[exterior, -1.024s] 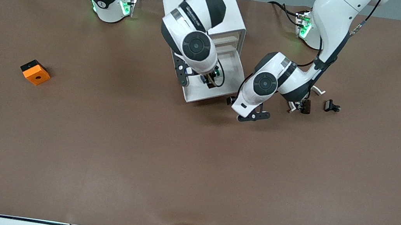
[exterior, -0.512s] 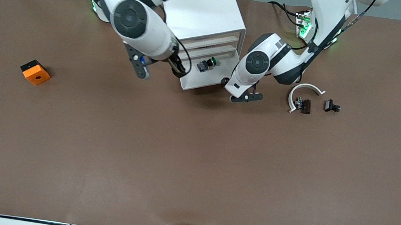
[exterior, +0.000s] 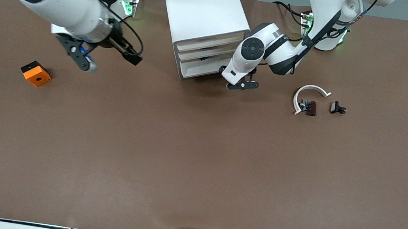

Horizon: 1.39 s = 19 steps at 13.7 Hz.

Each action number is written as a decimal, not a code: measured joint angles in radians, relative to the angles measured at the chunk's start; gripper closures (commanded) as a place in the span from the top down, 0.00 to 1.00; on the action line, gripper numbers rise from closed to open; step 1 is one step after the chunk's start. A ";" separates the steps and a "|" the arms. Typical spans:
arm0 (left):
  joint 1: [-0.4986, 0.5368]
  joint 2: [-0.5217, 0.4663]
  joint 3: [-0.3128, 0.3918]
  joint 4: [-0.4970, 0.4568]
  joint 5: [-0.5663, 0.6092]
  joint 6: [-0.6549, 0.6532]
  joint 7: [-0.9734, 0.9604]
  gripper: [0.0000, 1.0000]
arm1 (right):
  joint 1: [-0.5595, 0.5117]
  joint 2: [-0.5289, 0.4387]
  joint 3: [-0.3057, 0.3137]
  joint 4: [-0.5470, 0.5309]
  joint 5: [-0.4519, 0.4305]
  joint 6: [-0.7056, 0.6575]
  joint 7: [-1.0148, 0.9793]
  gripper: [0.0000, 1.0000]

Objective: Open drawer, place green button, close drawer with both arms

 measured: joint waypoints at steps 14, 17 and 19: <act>0.037 0.002 -0.064 0.052 0.001 -0.004 -0.033 1.00 | -0.341 -0.116 -0.002 -0.060 -0.168 -0.024 -0.866 1.00; 0.145 0.000 -0.066 0.130 0.021 -0.074 -0.027 1.00 | -0.358 -0.186 -0.001 -0.139 -0.186 0.038 -0.935 1.00; 0.234 -0.003 -0.067 0.186 0.082 -0.130 -0.016 1.00 | -0.364 -0.220 -0.001 -0.160 -0.206 0.047 -0.943 1.00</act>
